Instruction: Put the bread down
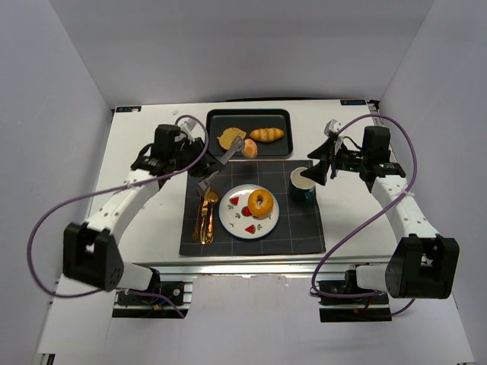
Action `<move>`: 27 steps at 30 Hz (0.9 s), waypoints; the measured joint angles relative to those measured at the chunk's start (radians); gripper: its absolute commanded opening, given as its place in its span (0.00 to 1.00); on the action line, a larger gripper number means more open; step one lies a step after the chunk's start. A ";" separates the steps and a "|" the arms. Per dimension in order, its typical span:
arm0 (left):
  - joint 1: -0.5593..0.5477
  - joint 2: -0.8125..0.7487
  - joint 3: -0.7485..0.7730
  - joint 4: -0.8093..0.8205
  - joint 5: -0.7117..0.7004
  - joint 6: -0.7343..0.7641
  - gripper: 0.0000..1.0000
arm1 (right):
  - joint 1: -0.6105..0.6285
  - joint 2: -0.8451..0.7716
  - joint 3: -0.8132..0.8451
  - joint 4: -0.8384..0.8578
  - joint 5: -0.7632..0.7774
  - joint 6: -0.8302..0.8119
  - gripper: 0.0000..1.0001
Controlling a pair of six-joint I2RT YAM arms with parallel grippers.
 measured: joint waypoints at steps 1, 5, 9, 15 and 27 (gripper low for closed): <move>0.000 -0.044 -0.019 -0.008 0.002 -0.007 0.00 | 0.000 0.000 0.000 0.000 0.000 0.000 0.77; 0.000 -0.224 -0.093 -0.045 0.018 -0.049 0.00 | 0.000 0.000 0.000 -0.002 -0.001 0.000 0.77; 0.000 -0.379 -0.176 -0.109 0.037 -0.089 0.00 | 0.000 0.000 0.000 -0.003 -0.004 -0.001 0.77; 0.000 -0.457 -0.264 -0.230 0.053 -0.109 0.00 | 0.000 0.000 0.000 -0.004 -0.011 -0.001 0.77; 0.000 -0.457 -0.285 -0.347 0.052 -0.081 0.00 | 0.000 0.000 0.000 -0.006 -0.018 -0.003 0.77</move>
